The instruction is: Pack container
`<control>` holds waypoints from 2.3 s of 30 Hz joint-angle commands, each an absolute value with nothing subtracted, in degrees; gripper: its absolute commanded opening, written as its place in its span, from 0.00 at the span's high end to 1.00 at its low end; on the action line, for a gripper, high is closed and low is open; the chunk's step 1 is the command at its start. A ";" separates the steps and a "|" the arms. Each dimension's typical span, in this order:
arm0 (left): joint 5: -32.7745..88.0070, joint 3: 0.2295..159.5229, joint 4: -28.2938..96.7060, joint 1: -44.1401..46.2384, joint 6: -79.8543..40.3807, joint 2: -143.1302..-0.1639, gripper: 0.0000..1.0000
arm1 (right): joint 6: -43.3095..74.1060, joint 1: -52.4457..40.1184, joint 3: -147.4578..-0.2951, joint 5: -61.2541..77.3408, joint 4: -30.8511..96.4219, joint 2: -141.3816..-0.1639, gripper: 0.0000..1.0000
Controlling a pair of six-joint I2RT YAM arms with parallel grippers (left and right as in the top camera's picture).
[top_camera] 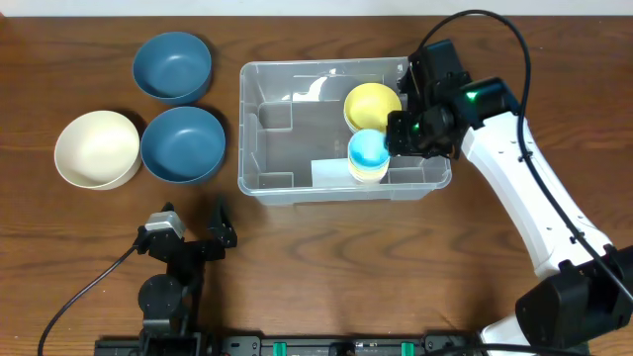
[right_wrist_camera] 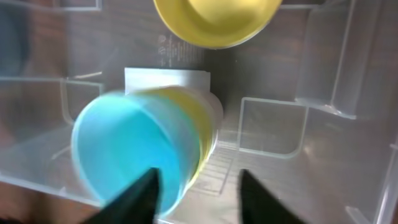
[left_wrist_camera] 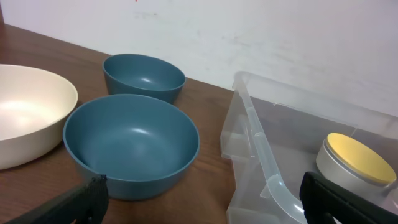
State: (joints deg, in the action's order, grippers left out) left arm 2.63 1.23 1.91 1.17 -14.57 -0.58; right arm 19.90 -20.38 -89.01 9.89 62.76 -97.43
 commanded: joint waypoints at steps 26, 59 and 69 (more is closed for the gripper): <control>1.96 0.23 4.01 1.04 -13.67 -0.23 0.02 | 34.13 2.70 -102.21 -9.96 60.80 -97.95 0.01; 2.31 0.23 3.88 1.04 -15.27 -0.23 0.02 | 39.16 20.21 -102.21 -10.04 65.30 -118.21 0.01; 6.85 18.33 20.21 1.04 -21.61 -6.33 0.02 | 39.13 20.25 -102.19 -10.04 65.32 -118.21 0.01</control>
State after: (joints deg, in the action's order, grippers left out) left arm 5.54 9.85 18.33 1.17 -19.62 -3.42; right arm 38.37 20.18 -102.21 -9.82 65.30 -118.56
